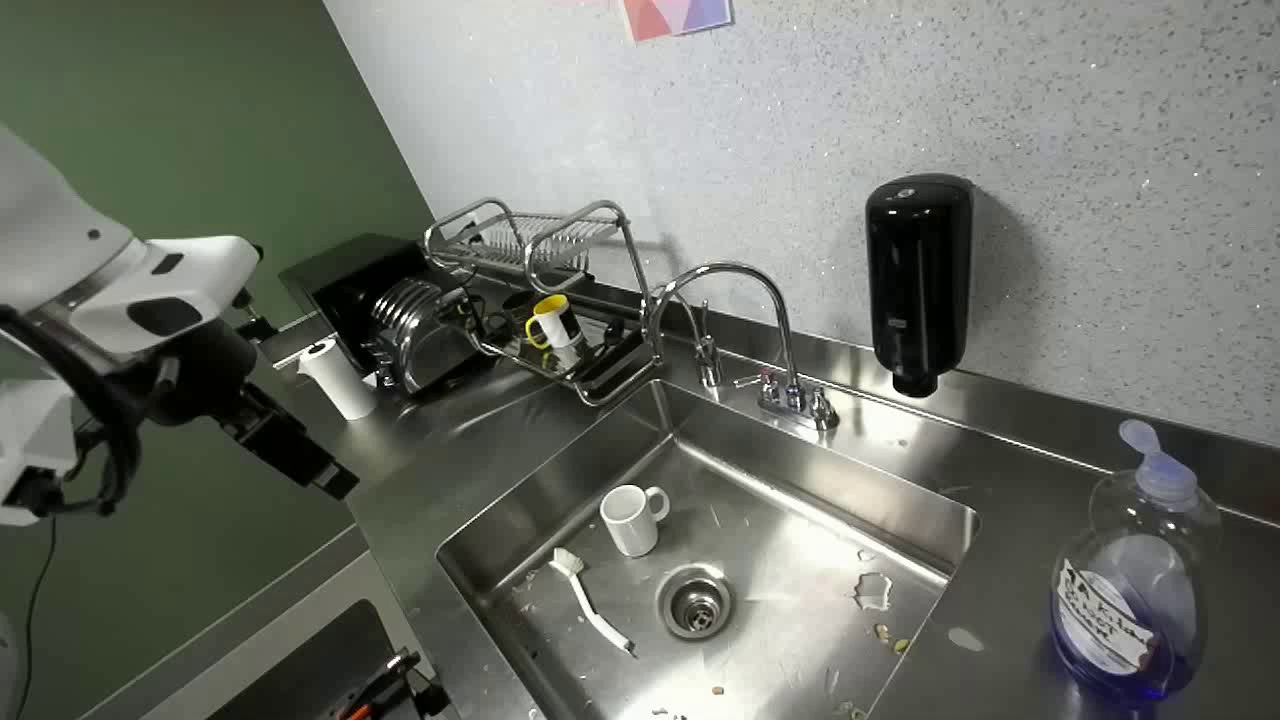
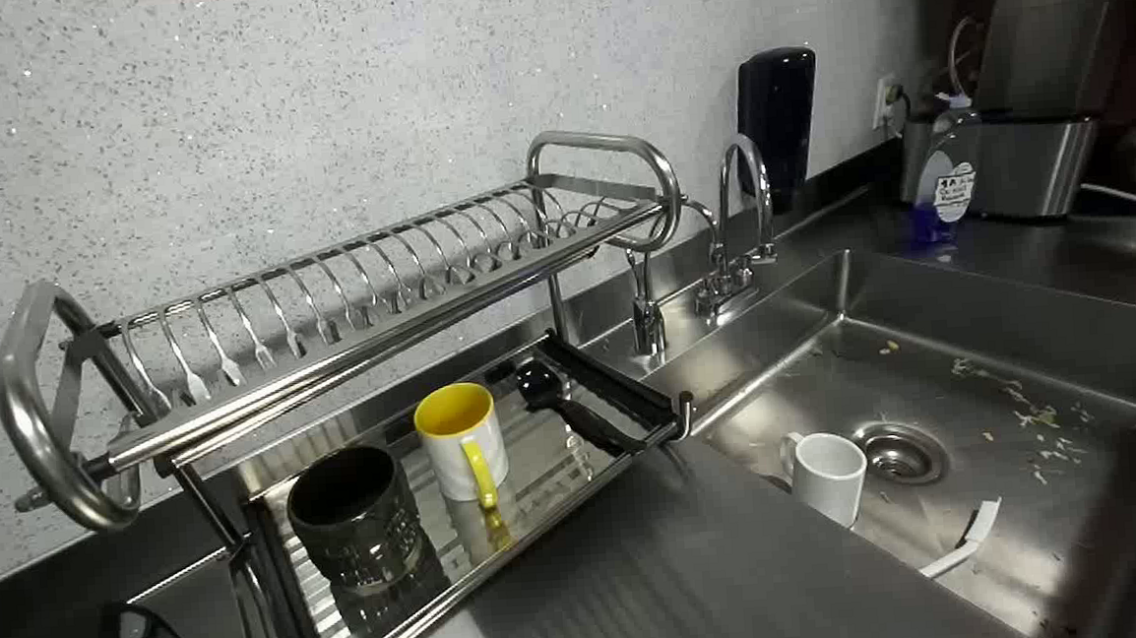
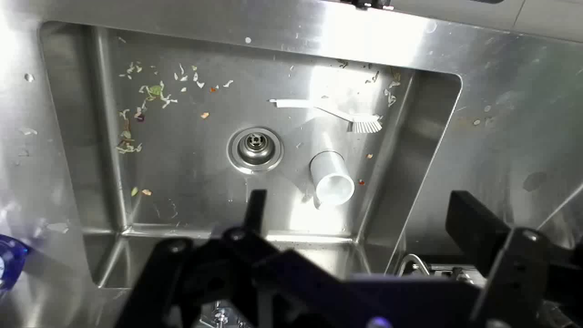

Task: Pick up the brush in the sink and slightly move it to the right.

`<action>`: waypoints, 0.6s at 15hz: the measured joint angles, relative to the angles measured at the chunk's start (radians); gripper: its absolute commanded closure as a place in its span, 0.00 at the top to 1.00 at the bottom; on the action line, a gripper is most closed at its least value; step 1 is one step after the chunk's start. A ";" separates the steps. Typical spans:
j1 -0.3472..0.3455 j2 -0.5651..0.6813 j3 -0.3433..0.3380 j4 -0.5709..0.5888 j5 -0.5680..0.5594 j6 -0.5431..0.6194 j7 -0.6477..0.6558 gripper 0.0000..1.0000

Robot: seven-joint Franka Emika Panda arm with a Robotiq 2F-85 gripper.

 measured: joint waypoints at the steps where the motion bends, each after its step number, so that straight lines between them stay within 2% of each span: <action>1: 0.000 0.000 0.000 0.000 0.000 0.000 0.000 1.00; 9: 0.004 0.002 0.000 0.000 0.000 -0.001 -0.016 1.00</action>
